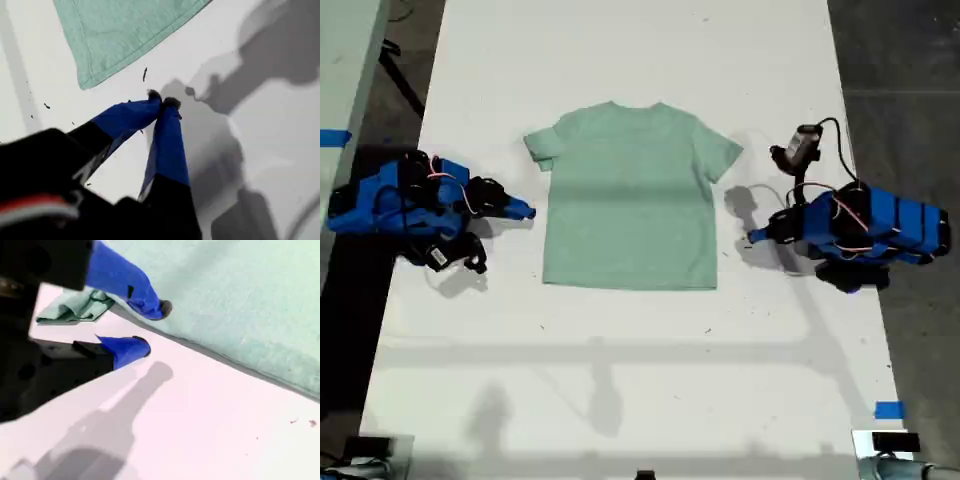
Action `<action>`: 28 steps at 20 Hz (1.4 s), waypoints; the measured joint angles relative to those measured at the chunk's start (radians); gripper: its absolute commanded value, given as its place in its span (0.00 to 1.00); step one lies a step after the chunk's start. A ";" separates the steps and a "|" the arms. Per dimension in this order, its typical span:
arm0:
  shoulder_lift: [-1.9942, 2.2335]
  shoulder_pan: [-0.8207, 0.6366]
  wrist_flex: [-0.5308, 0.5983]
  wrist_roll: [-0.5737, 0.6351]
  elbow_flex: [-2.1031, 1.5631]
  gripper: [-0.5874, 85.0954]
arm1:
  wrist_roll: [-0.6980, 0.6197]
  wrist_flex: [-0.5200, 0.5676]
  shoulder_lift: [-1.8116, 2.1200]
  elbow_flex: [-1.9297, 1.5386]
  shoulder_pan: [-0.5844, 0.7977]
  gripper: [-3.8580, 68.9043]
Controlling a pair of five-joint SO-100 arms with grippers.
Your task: Fold t-shirt
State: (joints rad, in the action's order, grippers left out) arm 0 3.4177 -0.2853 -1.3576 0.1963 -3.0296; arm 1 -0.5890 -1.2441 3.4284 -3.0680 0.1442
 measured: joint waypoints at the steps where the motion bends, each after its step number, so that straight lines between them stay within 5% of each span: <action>1: 0.000 0.000 0.000 0.000 0.000 0.01 | 0.000 0.000 0.000 0.000 -0.003 0.11; 9: 0.002 0.178 0.000 -0.043 0.000 0.01 | 0.000 0.000 0.000 0.000 -0.103 0.10; 14: 0.002 0.153 0.000 -0.067 0.000 0.01 | 0.000 0.000 0.000 0.000 -0.103 0.10; 19: 0.000 0.176 0.067 -0.307 0.000 0.01 | 0.000 0.000 0.000 0.000 -0.103 0.10; 28: -0.126 0.141 0.057 -0.307 0.144 0.01 | 0.000 0.000 0.000 0.000 -0.103 0.09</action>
State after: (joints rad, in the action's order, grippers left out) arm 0 3.2919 -0.1442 -1.3008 -0.1104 -2.8854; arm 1 -0.5890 -1.2441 3.4284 -3.0680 0.0414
